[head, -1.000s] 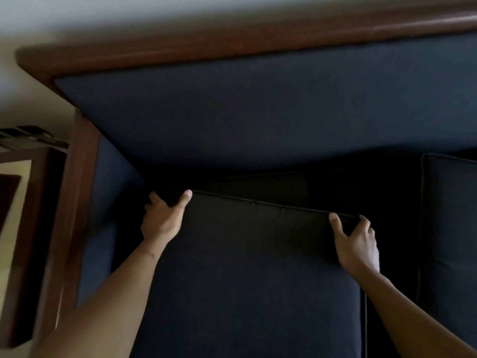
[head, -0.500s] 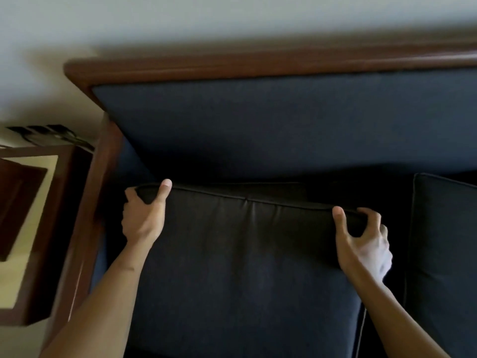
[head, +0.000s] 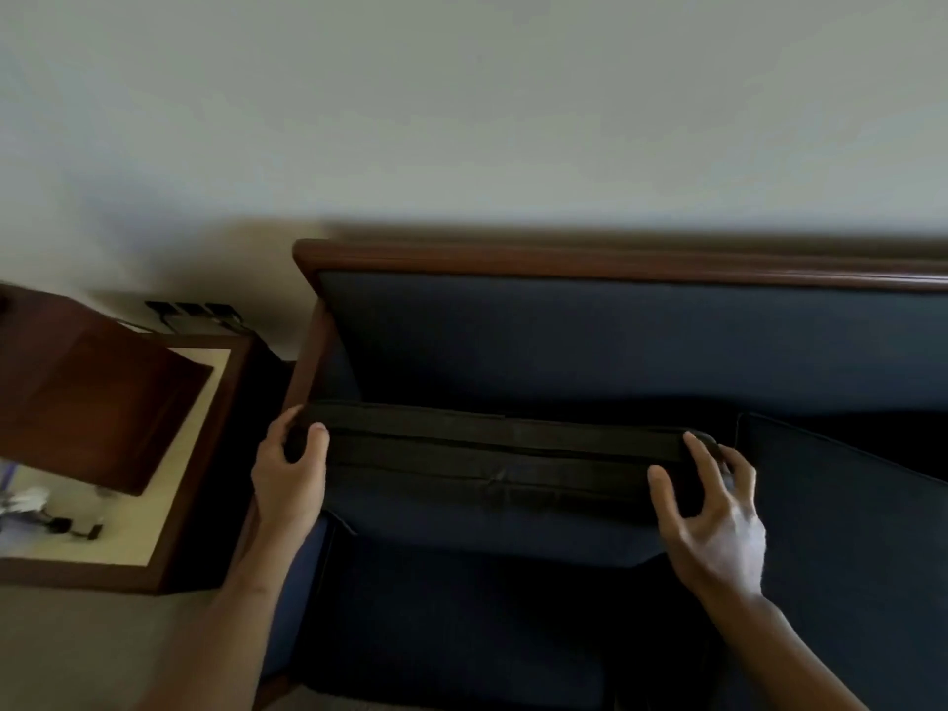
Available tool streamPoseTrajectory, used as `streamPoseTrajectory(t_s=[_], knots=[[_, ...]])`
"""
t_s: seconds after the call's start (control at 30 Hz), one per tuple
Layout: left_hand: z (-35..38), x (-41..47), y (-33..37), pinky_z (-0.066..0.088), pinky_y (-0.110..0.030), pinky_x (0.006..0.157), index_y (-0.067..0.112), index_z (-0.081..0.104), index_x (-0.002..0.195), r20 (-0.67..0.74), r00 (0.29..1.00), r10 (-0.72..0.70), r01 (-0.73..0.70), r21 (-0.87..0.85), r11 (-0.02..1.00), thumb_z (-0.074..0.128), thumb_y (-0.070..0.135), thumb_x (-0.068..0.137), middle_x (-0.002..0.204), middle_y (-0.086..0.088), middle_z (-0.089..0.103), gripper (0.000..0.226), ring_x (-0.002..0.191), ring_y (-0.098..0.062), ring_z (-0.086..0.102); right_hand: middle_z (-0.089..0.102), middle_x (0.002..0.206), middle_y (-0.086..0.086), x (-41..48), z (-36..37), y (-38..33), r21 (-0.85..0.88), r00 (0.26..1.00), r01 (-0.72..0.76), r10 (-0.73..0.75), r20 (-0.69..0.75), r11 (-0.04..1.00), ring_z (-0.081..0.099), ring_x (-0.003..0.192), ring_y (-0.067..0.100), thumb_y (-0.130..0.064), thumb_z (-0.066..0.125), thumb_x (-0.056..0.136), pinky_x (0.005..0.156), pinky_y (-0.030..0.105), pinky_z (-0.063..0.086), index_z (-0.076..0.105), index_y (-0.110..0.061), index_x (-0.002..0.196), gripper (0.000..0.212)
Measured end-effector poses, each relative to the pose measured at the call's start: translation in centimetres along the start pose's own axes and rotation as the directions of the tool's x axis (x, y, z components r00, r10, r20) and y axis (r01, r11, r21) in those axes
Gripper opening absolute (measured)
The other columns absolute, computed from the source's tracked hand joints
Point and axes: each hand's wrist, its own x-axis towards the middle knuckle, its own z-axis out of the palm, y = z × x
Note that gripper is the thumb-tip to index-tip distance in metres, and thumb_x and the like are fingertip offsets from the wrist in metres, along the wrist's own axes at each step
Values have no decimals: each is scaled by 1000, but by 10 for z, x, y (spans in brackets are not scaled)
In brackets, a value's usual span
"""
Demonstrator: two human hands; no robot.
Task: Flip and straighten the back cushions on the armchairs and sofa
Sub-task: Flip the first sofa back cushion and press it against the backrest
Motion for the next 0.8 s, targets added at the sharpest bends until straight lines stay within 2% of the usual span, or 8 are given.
streamPoseTrajectory(t_s=[0.07, 0.13, 0.27, 0.37, 0.47, 0.6, 0.7, 0.8], knots=[[-17, 0, -4, 44, -41, 113, 44, 50, 152, 147, 989, -11, 3, 55, 998, 61, 56, 92, 146, -2, 54, 62, 134, -22, 54, 25, 165, 12, -6, -1, -6, -197, 993, 42, -19, 116, 980, 32, 147, 41, -84, 32, 89, 103, 62, 45, 33, -39, 158, 83], [-35, 6, -4, 38, -40, 117, 51, 35, 160, 360, 932, -36, 4, 90, 996, 69, 59, 83, 151, -1, 41, 84, 136, -20, 47, 17, 170, 16, -12, 3, -20, -367, 974, 187, -123, 190, 911, 15, 156, 38, -86, 24, 89, 117, 68, 22, 25, -36, 162, 88], [-63, 17, 2, 43, -47, 113, 56, 18, 157, 646, 755, -113, -167, 356, 919, 101, 40, 57, 146, 4, 28, 131, 131, -22, 44, 14, 173, 9, -25, 26, -64, -391, 819, 535, -347, 458, 749, 5, 160, 33, -99, 21, 79, 122, 64, -4, 10, -23, 167, 117], [-63, 13, 1, 52, -49, 107, 38, 21, 150, 643, 765, -40, -356, 474, 805, 102, 18, 57, 143, 4, 27, 125, 126, -24, 50, 30, 165, 11, -37, 54, -100, -361, 714, 665, -413, 566, 654, 23, 154, 35, -95, 45, 71, 124, 64, 6, 11, -14, 165, 129], [-61, 7, -6, 46, -41, 111, 30, 20, 158, 612, 789, 52, -388, 432, 814, 102, 15, 58, 149, 8, 36, 131, 133, -16, 47, 42, 152, 6, -43, 73, -125, -351, 676, 708, -446, 586, 613, 41, 140, 31, -87, 63, 67, 122, 56, 22, 21, -15, 160, 125], [-65, -5, -7, 57, -41, 97, 35, 40, 137, 562, 820, 108, -383, 398, 834, 101, 15, 58, 123, 12, 59, 101, 117, -18, 62, 54, 138, 3, -46, 72, -123, -338, 680, 709, -474, 560, 619, 52, 125, 28, -78, 70, 67, 110, 51, 37, 35, -17, 151, 109], [-70, -22, 12, 55, -37, 91, 37, 45, 126, 548, 813, 196, -455, 389, 801, 100, 19, 57, 114, 18, 59, 90, 110, -13, 63, 59, 128, -1, -49, 56, -113, -299, 693, 699, -514, 505, 650, 56, 117, 26, -76, 73, 65, 105, 49, 40, 43, -20, 143, 101], [-81, -39, 53, 56, -45, 96, 40, 45, 128, 575, 770, 277, -540, 356, 762, 99, 27, 56, 116, 23, 57, 91, 111, -12, 61, 61, 123, -4, -47, 33, -101, -224, 724, 669, -552, 414, 709, 58, 112, 24, -74, 80, 60, 101, 49, 42, 47, -21, 137, 99]])
